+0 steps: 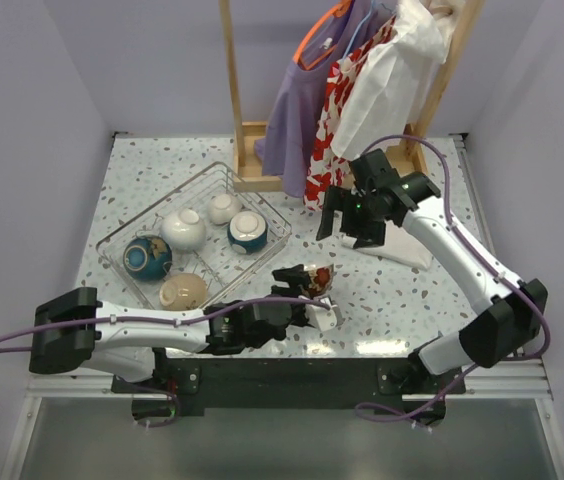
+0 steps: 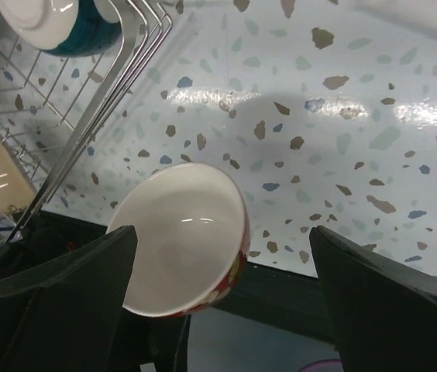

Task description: Unload the bowls from the dish rack

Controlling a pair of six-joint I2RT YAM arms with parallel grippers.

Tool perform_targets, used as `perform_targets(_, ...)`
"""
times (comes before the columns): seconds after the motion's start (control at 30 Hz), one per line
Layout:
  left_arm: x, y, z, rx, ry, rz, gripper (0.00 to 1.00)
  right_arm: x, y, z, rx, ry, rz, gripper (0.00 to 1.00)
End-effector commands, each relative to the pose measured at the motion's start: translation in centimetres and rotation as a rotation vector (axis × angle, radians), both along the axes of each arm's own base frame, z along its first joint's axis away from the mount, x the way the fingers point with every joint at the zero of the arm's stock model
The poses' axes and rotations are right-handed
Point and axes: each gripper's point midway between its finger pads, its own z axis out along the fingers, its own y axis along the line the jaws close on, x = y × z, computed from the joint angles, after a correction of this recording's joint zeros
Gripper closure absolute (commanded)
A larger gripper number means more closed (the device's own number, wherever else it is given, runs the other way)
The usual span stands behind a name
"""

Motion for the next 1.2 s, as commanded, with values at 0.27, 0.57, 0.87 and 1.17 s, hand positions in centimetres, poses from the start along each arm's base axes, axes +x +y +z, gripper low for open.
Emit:
perform_targets(0.27, 0.9, -0.9, 5.6, -0.136, -0.148, 0.009, 1.00, -4.9, 0.6, -2.3, -0.014, 0.295, 0.230, 0.12)
perform_targets(0.57, 0.8, -1.1, 5.0, -0.094, -0.153, -0.013, 1.00, -6.3, 1.1, -5.0, -0.046, 0.347, 0.283, 0.44)
perform_targets(0.87, 0.5, -0.8, 3.3, -0.048, -0.102, -0.005, 0.92, -6.2, 1.3, -5.7, -0.068, 0.331, 0.293, 1.00)
perform_targets(1.17, -0.5, 0.4, 4.9, -0.203, 0.051, 0.043, 0.08, -4.3, 0.3, -6.0, -0.113, 0.186, 0.209, 1.00)
